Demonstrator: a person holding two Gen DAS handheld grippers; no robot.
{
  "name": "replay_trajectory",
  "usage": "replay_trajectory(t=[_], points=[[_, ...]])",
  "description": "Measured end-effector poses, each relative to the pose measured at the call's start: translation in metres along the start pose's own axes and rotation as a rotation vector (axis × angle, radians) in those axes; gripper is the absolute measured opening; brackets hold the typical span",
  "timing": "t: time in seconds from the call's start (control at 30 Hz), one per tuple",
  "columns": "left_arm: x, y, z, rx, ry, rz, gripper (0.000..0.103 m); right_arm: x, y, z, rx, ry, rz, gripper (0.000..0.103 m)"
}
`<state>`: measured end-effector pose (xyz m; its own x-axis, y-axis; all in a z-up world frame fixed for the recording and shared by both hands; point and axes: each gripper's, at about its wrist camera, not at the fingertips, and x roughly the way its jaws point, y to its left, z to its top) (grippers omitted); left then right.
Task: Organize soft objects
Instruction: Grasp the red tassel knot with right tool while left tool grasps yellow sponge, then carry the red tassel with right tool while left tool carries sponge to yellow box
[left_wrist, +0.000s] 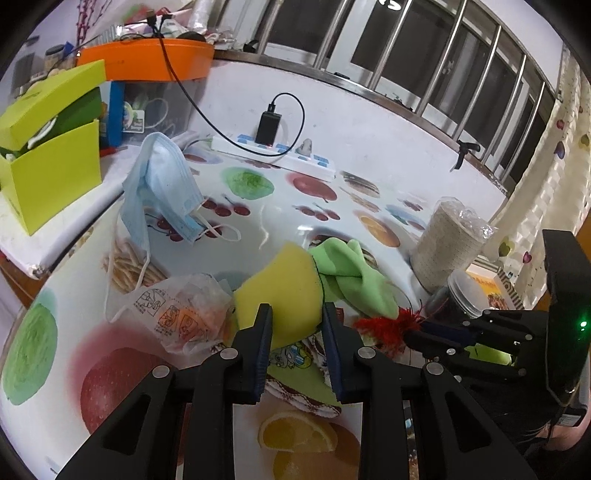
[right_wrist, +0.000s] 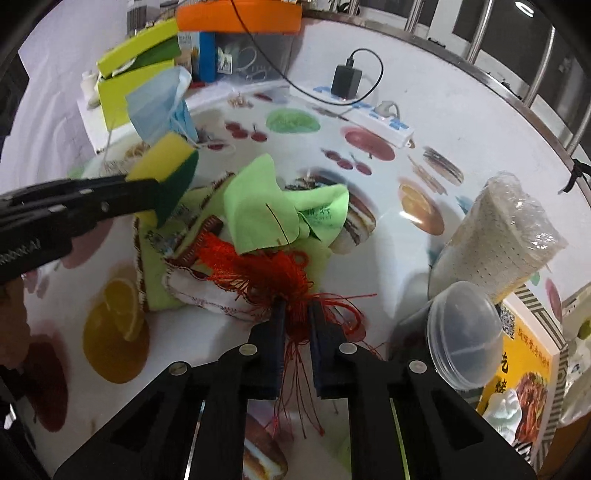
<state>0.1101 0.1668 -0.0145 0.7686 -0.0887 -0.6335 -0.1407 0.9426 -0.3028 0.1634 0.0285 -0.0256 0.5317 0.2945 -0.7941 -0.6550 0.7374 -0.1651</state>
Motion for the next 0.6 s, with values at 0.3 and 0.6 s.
replay_trajectory(t=[0.3,0.6], points=[[-0.017,-0.009,-0.007,0.014,-0.018,-0.003,0.025,-0.027,0.003,-0.01,0.024,-0.066,0.026,0.006],[-0.022,-0.009,-0.012,0.011,-0.012,0.0,0.025,-0.018,0.013,-0.014,-0.046,-0.012,0.109,0.009]])
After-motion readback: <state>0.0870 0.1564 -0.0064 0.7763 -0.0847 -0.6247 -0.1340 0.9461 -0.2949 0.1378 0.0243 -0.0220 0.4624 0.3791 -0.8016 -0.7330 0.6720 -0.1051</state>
